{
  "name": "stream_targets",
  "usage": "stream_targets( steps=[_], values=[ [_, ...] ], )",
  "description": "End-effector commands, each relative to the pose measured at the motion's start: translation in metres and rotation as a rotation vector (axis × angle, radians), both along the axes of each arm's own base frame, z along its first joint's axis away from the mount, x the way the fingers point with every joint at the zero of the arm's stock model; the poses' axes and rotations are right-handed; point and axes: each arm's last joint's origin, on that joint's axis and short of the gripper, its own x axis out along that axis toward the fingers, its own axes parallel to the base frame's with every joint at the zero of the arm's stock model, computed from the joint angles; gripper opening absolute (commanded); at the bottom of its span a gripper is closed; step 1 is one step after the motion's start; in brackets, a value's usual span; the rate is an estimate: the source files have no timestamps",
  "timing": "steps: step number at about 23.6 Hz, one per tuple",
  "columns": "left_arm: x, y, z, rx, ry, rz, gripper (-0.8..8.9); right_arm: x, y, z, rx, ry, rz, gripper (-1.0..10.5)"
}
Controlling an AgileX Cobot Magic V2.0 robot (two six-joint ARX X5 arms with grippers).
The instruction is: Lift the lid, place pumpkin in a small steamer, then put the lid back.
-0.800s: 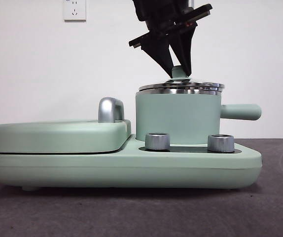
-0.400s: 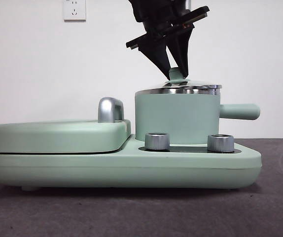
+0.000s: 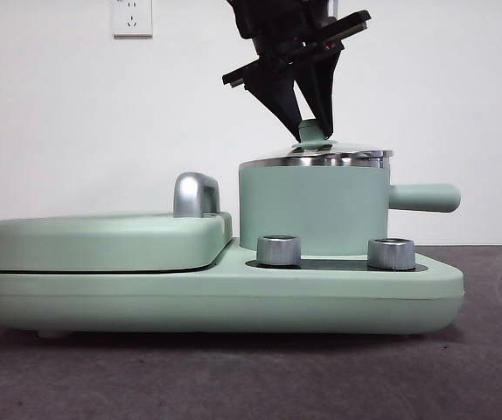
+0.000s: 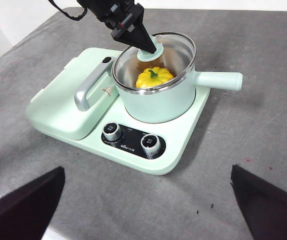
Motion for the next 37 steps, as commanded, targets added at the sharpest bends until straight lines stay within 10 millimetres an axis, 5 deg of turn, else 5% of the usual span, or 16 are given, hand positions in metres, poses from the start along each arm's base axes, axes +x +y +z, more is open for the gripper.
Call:
stream_targets(
  steps=[1,16,37],
  values=[
    [0.000,0.001,0.001,0.015,-0.004,0.017,0.16,-0.001,0.000,0.003,0.018,-0.010,0.001,5.6],
    [-0.014,0.014,0.039,-0.071,-0.070,0.045,0.16,-0.001,0.000,0.003,0.020,-0.013,0.001,5.6],
    [-0.002,-0.004,0.004,-0.040,0.009,0.031,0.15,-0.001,0.000,0.003,0.035,-0.002,-0.006,5.6]
  ],
)
